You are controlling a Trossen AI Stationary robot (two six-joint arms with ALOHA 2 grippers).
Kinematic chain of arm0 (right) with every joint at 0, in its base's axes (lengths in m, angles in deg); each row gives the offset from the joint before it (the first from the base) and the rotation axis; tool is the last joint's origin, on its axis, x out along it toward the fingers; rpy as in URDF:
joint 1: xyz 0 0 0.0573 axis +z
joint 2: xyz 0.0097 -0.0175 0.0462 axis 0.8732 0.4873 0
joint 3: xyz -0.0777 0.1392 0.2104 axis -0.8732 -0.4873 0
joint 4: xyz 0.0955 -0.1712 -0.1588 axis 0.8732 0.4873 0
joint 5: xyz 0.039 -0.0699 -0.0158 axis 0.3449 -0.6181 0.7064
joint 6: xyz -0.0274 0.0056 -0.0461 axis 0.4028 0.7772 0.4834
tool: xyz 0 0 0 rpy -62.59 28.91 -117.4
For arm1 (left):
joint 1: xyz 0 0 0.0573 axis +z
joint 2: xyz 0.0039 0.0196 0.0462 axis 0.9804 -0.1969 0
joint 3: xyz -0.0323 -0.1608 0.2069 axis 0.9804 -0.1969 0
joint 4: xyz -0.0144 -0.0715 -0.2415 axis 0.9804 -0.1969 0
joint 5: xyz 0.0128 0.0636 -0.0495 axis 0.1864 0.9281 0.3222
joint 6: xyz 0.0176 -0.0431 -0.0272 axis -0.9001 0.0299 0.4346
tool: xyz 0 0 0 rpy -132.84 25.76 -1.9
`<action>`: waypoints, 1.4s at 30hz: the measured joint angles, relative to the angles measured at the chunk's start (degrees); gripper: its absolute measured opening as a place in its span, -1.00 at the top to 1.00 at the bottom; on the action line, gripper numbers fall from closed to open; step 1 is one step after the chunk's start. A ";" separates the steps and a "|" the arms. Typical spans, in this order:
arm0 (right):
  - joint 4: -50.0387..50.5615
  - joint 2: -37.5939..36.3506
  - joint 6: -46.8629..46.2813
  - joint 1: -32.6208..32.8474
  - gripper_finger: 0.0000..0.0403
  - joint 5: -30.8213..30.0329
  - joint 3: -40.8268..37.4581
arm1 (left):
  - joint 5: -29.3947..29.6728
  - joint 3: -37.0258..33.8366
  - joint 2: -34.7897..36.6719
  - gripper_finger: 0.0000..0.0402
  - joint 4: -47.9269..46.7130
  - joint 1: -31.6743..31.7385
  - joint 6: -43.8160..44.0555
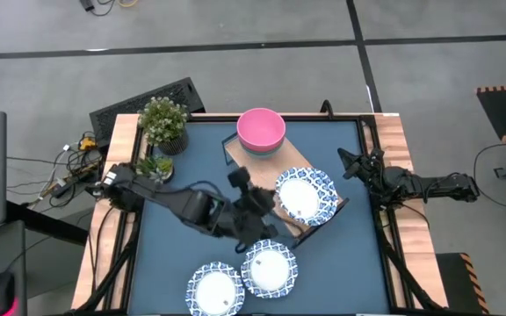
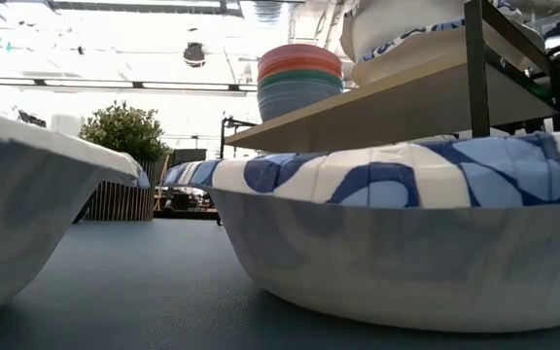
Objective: Place and stack plates onto a shelf
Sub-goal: Stack the white and blue plate on the shelf
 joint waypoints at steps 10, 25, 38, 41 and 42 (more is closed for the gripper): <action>0.03 -0.02 0.00 -0.01 0.71 0.65 -0.01 | 5.14 -14.90 -0.17 1.00 30.56 -3.47 -6.75; -0.02 -0.02 -0.11 -0.01 0.71 4.17 -0.02 | -1.90 -23.19 -0.15 1.00 35.03 0.12 -1.26; -0.28 -0.02 -0.11 -0.01 0.71 4.23 -0.02 | -8.36 -23.15 0.66 1.00 33.56 1.87 0.11; -0.34 -0.02 -0.11 0.00 0.71 4.28 -0.02 | -8.81 -23.15 0.66 1.00 32.02 2.63 1.23; -0.42 -0.02 -0.11 0.00 0.71 4.27 -0.02 | -9.53 -23.15 0.66 1.00 31.70 2.82 1.73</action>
